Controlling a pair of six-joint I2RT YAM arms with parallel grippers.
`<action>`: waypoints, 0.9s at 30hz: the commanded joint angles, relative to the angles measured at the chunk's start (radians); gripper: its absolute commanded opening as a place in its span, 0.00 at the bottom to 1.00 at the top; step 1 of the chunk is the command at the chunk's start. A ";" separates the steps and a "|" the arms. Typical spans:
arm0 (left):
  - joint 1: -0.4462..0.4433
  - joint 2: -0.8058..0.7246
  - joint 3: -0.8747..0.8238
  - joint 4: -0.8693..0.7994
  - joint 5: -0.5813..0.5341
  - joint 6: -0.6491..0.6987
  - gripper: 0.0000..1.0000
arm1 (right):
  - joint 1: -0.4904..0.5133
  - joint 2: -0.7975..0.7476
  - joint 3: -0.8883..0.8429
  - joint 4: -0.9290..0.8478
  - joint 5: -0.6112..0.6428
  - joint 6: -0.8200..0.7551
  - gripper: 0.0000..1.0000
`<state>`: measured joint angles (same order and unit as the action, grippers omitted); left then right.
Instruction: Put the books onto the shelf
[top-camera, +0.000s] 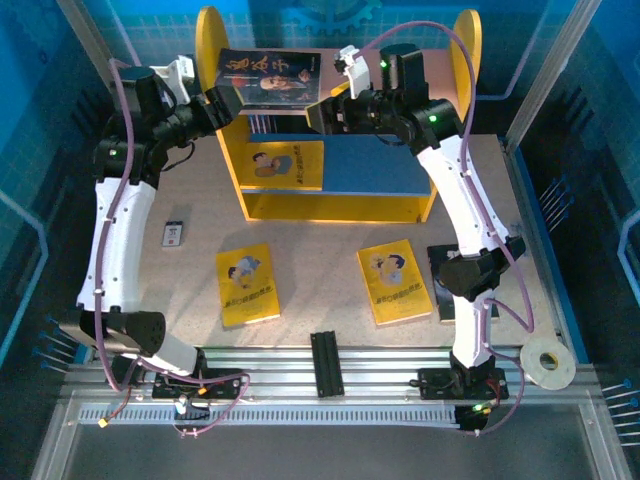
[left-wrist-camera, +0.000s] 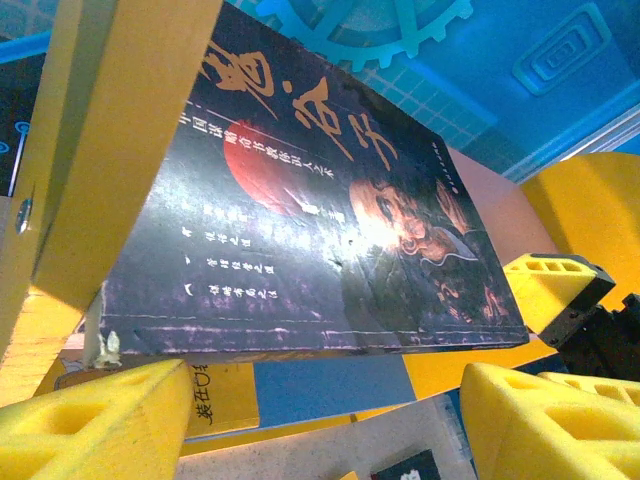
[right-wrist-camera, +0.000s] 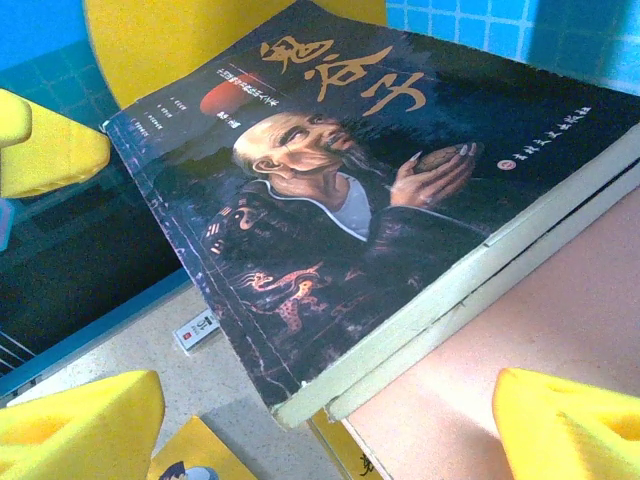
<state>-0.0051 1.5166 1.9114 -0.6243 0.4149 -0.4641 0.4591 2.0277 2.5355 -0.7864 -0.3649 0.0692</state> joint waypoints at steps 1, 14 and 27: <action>-0.006 0.004 0.038 -0.009 -0.011 0.027 0.72 | 0.015 0.036 0.024 -0.030 0.021 -0.004 0.87; -0.006 0.010 0.045 -0.018 -0.017 0.041 0.72 | 0.023 0.058 0.044 -0.016 0.040 -0.006 0.87; -0.005 0.026 0.055 -0.015 -0.016 0.046 0.72 | 0.023 0.065 0.048 -0.016 0.064 -0.012 0.88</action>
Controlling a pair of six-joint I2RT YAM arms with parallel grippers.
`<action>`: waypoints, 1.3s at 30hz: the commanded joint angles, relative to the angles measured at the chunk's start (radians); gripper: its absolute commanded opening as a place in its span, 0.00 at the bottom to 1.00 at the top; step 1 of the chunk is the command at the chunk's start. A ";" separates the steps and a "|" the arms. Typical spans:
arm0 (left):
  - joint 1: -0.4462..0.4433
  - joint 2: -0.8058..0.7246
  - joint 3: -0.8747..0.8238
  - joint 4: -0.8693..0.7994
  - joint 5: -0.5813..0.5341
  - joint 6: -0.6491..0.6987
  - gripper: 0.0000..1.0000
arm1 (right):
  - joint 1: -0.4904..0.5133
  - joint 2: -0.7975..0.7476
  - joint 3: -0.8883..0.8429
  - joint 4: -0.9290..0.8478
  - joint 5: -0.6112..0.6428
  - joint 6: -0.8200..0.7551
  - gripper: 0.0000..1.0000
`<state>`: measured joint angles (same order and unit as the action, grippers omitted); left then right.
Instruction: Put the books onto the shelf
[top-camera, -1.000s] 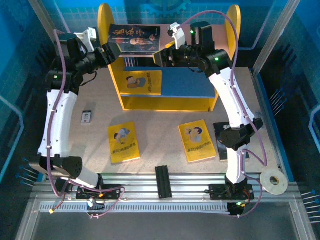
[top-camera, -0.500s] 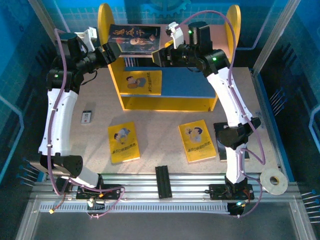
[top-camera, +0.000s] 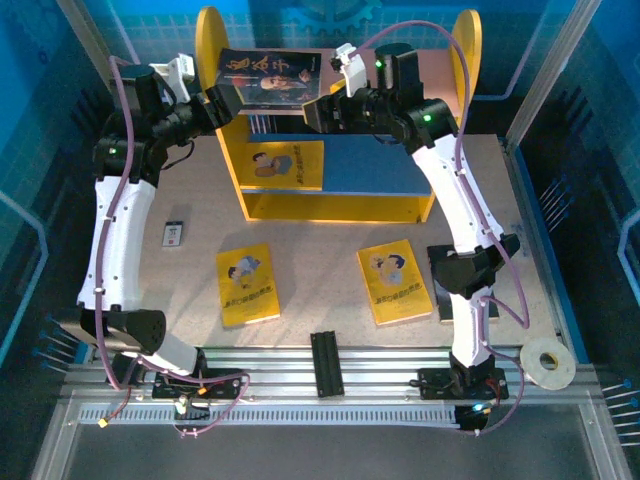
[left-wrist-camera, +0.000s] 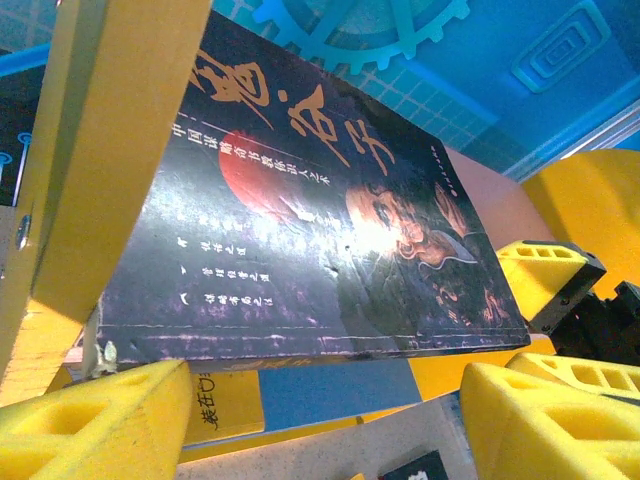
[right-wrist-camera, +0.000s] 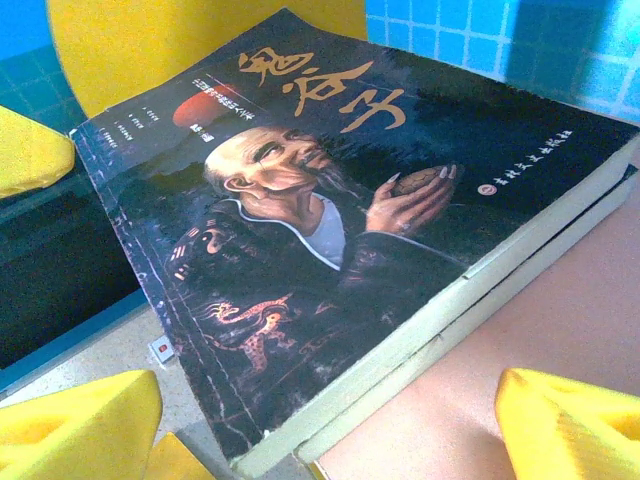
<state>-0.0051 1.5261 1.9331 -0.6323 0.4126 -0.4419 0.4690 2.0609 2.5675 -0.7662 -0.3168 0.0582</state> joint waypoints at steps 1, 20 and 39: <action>-0.006 0.018 0.035 -0.005 -0.012 0.024 0.72 | 0.014 0.031 0.016 -0.036 0.018 -0.001 0.88; -0.006 0.038 0.044 -0.002 -0.014 0.030 0.72 | 0.014 0.053 0.036 -0.018 0.039 -0.006 0.90; -0.006 0.039 0.048 -0.004 -0.017 0.034 0.72 | 0.013 0.078 0.066 0.003 0.044 -0.012 0.93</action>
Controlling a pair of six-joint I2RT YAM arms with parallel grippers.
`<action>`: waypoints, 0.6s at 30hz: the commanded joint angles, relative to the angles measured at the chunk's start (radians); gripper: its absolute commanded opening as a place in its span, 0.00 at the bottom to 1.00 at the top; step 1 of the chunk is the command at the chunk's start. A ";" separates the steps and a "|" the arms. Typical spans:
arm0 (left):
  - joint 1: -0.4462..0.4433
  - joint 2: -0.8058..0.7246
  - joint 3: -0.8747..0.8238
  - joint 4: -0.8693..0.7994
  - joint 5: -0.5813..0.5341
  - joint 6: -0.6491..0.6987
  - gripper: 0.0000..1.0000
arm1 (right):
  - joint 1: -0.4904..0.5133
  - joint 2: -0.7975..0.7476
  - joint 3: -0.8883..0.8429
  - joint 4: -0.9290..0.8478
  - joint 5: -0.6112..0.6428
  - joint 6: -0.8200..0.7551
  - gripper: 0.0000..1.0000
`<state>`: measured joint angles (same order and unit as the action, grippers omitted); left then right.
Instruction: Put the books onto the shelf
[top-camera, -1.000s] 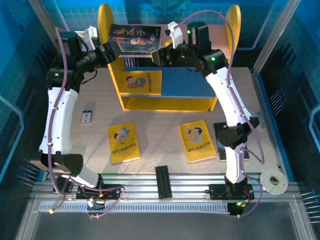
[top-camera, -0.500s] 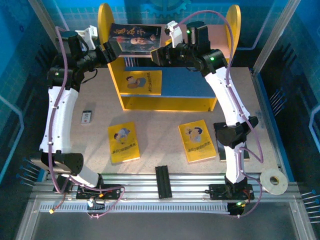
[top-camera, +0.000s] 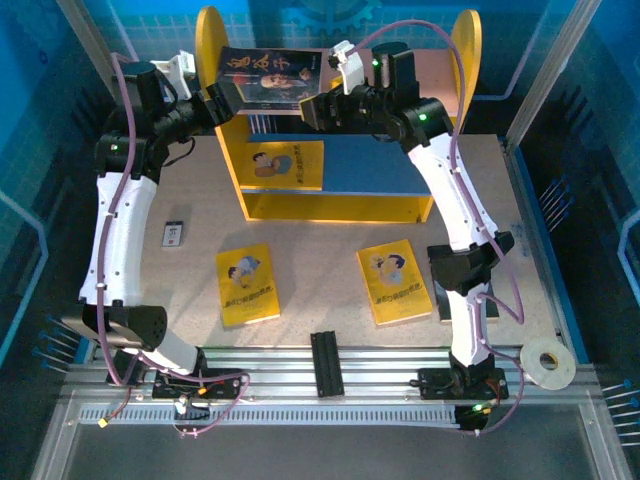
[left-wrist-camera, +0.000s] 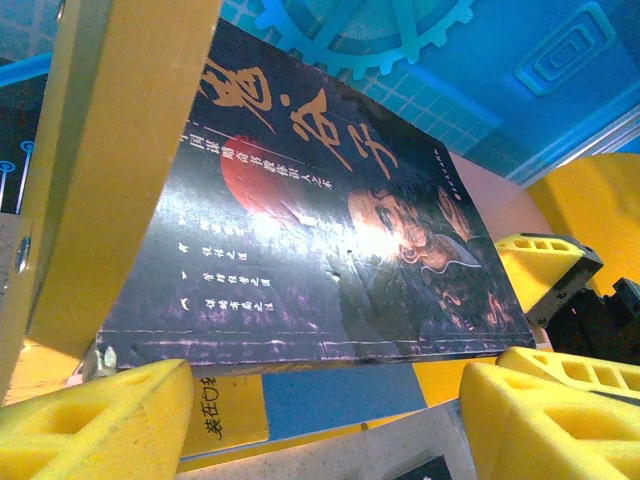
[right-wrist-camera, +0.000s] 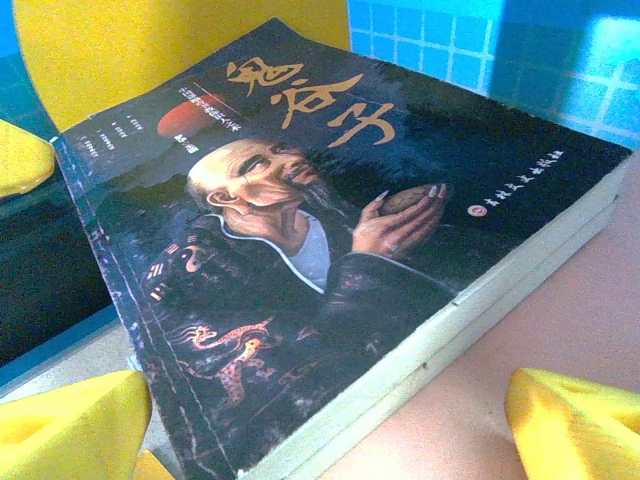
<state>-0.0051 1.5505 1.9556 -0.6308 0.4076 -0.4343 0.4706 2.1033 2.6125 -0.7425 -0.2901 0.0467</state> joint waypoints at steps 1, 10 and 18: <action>-0.006 0.015 0.026 -0.005 -0.012 0.028 0.72 | 0.011 0.037 0.023 -0.020 0.018 0.002 0.93; -0.006 0.026 0.035 -0.006 -0.015 0.028 0.72 | 0.011 0.038 0.024 -0.015 0.025 -0.002 0.94; -0.006 0.038 0.046 -0.006 -0.013 0.027 0.72 | 0.011 0.040 0.024 -0.015 0.028 -0.003 0.94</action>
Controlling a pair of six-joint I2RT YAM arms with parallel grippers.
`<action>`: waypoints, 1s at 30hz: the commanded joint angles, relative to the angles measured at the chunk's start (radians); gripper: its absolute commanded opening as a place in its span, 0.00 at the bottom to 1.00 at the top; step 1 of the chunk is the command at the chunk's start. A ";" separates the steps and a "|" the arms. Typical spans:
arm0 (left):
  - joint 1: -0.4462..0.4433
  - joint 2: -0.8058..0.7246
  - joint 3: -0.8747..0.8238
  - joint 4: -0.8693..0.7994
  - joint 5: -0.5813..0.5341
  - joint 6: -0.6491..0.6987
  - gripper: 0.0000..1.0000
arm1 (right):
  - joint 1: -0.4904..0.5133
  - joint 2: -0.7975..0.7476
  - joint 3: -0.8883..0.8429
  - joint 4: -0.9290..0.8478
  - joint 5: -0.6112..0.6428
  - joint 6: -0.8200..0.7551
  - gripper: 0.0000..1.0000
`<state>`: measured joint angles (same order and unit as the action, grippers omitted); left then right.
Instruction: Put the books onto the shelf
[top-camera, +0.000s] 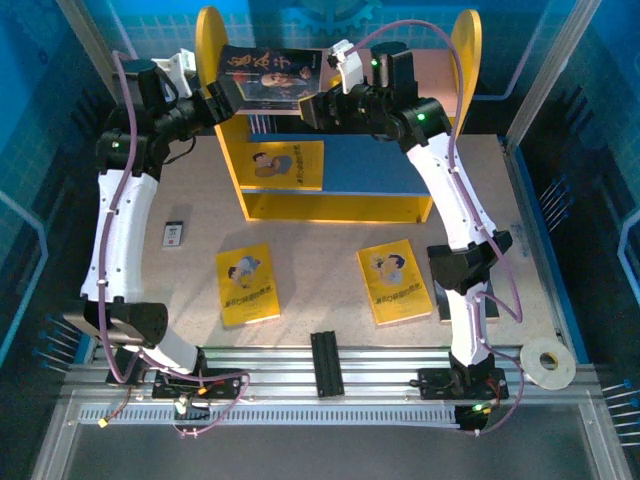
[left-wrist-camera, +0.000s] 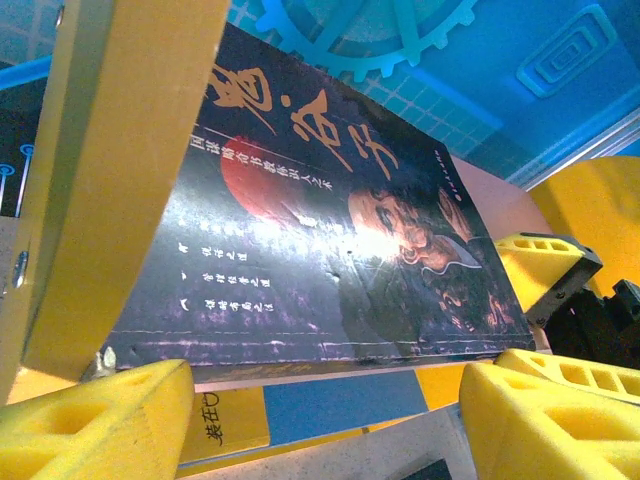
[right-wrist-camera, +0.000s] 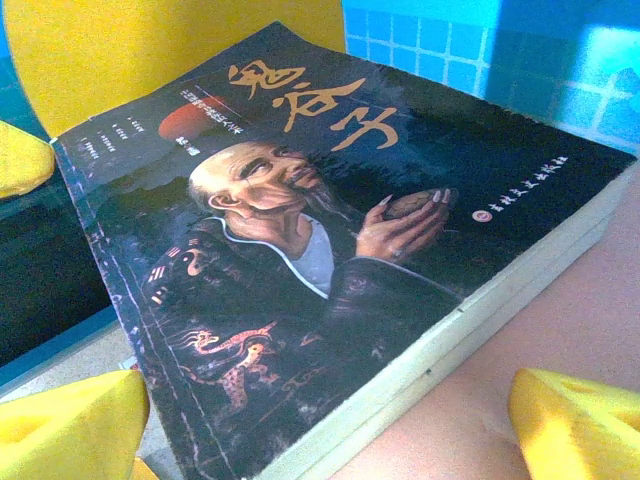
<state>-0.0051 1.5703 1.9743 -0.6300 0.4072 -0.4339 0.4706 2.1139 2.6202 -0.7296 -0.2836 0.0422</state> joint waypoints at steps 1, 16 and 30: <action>-0.006 0.019 0.027 -0.007 -0.013 0.027 0.72 | 0.011 0.029 0.017 -0.028 0.024 0.002 0.94; -0.004 -0.013 0.033 -0.036 -0.054 0.054 0.72 | -0.005 0.012 0.016 -0.024 -0.009 0.025 0.96; 0.005 -0.285 -0.014 -0.178 -0.373 0.182 0.75 | -0.033 -0.285 -0.198 0.000 -0.044 0.012 0.99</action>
<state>-0.0048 1.3712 1.9812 -0.7593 0.1482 -0.3058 0.4438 1.9511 2.4611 -0.7330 -0.3042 0.0658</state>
